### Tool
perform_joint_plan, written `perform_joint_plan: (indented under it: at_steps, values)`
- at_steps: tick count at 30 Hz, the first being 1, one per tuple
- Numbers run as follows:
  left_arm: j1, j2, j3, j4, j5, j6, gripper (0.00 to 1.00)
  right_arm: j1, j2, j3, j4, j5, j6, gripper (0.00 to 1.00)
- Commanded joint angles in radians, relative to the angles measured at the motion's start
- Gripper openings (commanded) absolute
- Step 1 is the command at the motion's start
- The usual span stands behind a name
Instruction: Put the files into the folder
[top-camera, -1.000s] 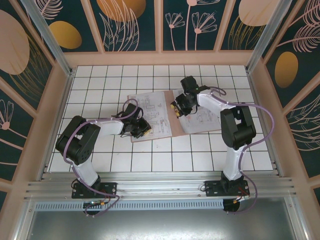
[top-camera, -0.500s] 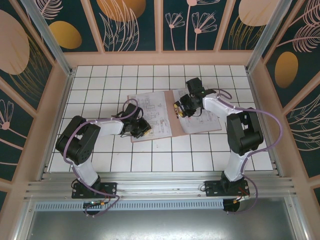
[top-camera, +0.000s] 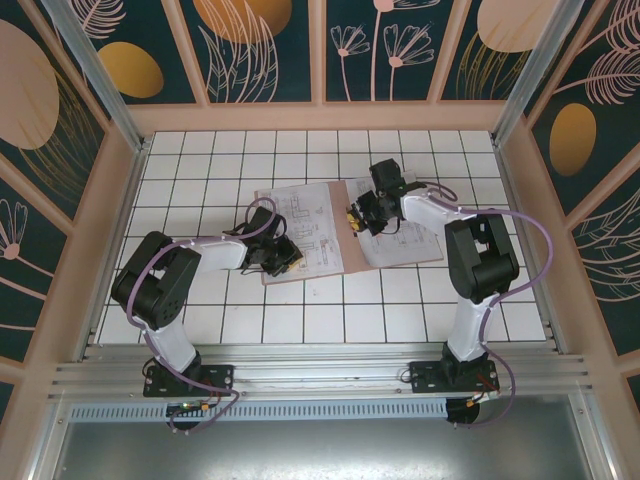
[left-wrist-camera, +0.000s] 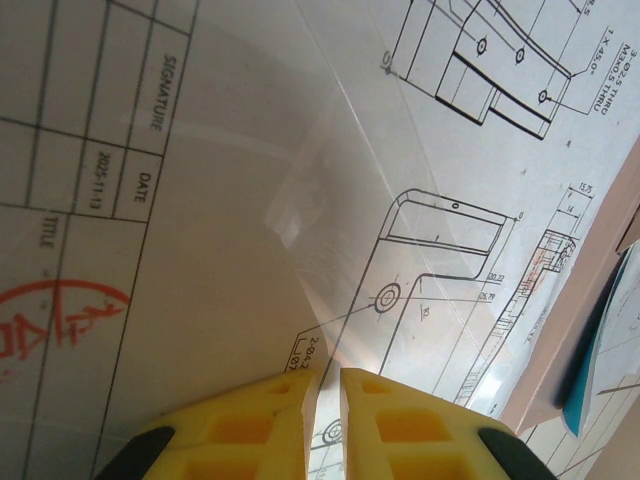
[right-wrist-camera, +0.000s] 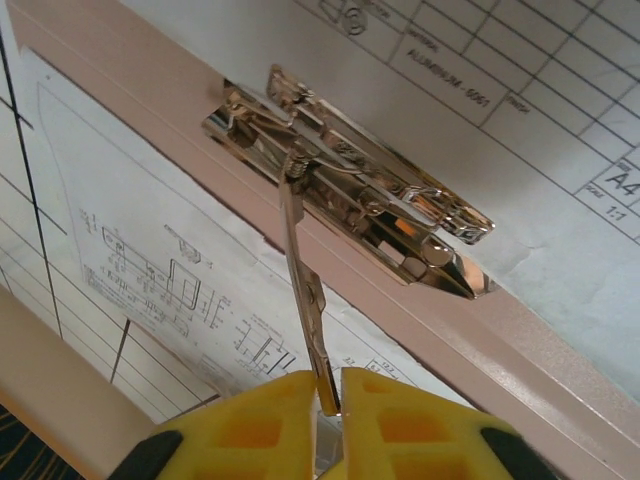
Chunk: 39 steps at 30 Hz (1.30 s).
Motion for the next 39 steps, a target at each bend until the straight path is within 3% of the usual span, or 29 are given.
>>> perform_joint_plan:
  at_steps: [1, 12, 21, 39]
  values:
    - [-0.006, 0.045, -0.009, -0.117, -0.006, 0.013, 0.18, -0.002, 0.007, -0.024, 0.004, 0.011, 0.005, 0.12]
    - [-0.008, 0.034, -0.023, -0.099, 0.013, -0.005, 0.18, -0.028, -0.01, -0.095, 0.026, 0.028, -0.046, 0.0]
    - [-0.092, 0.058, -0.004, -0.035, 0.063, -0.062, 0.18, -0.091, -0.02, -0.2, 0.072, -0.033, -0.163, 0.0]
    - [-0.102, 0.056, -0.037, -0.014, 0.051, -0.069, 0.18, -0.12, 0.044, -0.196, 0.003, 0.097, -0.221, 0.03]
